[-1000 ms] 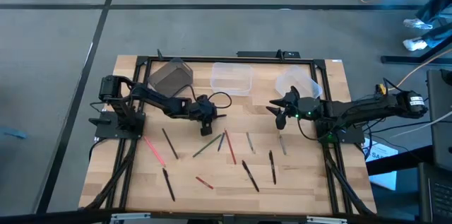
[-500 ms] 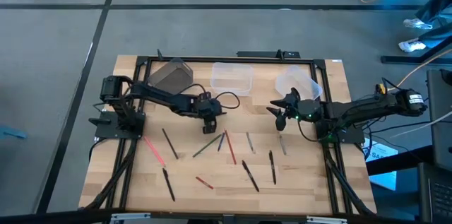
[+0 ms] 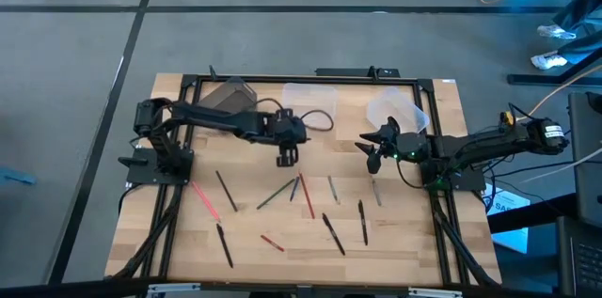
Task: Sort crayons/erasers/pens/pencils in bins
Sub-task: Put the black pen into the left transparent bin
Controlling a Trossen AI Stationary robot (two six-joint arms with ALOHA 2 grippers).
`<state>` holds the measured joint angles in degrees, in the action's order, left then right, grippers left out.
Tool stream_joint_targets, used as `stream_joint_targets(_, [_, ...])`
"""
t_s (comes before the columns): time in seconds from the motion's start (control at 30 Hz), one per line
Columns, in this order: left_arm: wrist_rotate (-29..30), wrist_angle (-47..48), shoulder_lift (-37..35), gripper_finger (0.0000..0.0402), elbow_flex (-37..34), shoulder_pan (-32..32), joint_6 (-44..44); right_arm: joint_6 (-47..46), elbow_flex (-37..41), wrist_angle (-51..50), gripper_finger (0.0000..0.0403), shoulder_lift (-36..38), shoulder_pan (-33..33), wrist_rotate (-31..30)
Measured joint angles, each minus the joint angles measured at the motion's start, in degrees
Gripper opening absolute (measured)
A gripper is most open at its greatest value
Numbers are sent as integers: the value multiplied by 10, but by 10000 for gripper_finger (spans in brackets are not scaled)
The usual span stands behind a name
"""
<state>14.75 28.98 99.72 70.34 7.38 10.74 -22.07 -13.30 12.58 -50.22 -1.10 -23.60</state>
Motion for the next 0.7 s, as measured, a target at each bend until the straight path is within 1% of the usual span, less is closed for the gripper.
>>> stream_joint_targets(0.2, [-6, 13, 0, 17, 67, 61, 92, 7, 0, 0, 172, 0, 0, -4])
stream_joint_targets(0.27, [-25, -4, 0, 19, 83, 88, 130, 11, 0, 0, 172, 0, 0, -4])
stream_joint_targets(0.33, [-60, -44, 0, 19, 86, 115, 152, 14, 0, 0, 172, 0, 0, -4])
stream_joint_targets(0.4, [-107, -80, 2, 19, 86, 141, 156, 19, 0, 0, 172, 0, 0, -4])
stream_joint_targets(0.47, [-133, -113, 13, 17, 86, 161, 154, 30, 0, -2, 172, 0, 0, -5])
stream_joint_targets(0.57, [-148, -139, 42, 18, 86, 182, 159, 31, 0, -7, 172, 0, 0, -20])
stream_joint_targets(0.7, [-162, -159, 84, 20, 86, 194, 169, 31, 1, -9, 172, 0, 0, -23])
